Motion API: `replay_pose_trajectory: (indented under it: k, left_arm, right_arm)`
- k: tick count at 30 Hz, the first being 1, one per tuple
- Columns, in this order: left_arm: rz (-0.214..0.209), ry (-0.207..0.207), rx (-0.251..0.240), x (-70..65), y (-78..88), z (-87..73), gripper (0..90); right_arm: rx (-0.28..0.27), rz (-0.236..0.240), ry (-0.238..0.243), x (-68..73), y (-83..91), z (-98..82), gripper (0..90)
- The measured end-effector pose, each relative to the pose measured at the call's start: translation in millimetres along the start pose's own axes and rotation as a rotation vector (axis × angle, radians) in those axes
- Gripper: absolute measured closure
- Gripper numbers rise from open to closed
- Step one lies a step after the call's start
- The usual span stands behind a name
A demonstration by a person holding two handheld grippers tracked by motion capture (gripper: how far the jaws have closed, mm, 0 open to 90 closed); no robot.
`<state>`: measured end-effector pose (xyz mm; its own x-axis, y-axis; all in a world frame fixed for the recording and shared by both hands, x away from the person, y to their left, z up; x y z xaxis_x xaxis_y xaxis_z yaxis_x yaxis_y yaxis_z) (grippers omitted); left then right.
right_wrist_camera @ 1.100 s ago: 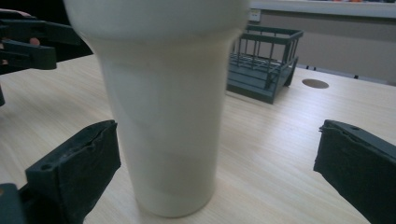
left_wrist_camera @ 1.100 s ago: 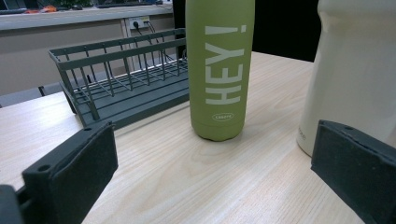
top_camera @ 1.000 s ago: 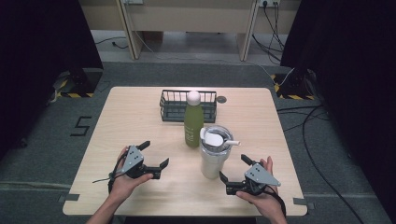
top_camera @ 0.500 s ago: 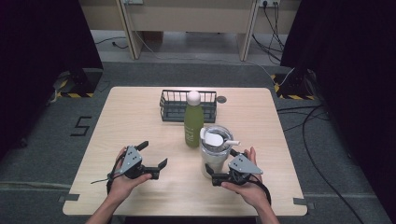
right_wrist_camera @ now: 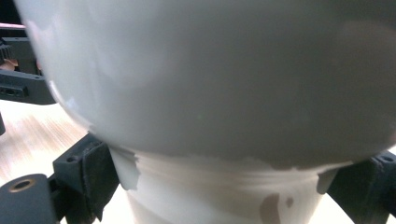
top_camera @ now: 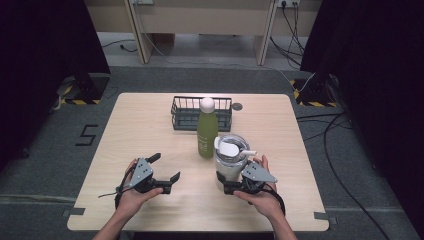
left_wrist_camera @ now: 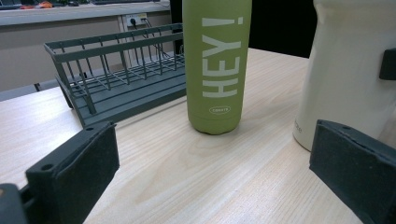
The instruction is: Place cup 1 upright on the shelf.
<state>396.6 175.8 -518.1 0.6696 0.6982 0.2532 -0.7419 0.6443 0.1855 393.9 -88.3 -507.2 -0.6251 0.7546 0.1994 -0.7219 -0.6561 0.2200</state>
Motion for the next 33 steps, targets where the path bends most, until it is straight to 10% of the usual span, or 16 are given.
replay_pose_trajectory:
  k: [33]
  left_arm:
    - [-0.005,0.011,0.002,-2.2,0.4,-2.1,1.8]
  right_arm:
    - [0.003,-0.063,-0.026,-10.5,4.0,15.4,9.7]
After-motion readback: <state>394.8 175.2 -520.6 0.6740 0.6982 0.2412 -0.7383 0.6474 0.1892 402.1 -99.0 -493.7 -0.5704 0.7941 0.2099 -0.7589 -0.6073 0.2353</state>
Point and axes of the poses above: each handheld gripper's, and its own axes: y roughly backward along the jaws, z roughly out of its top, x roughly to its left, the point moved 6 cm from there along -y, roughly forward along the jaws, and after that the axes turned 13 degrees about -y, right-handed, at the moved point
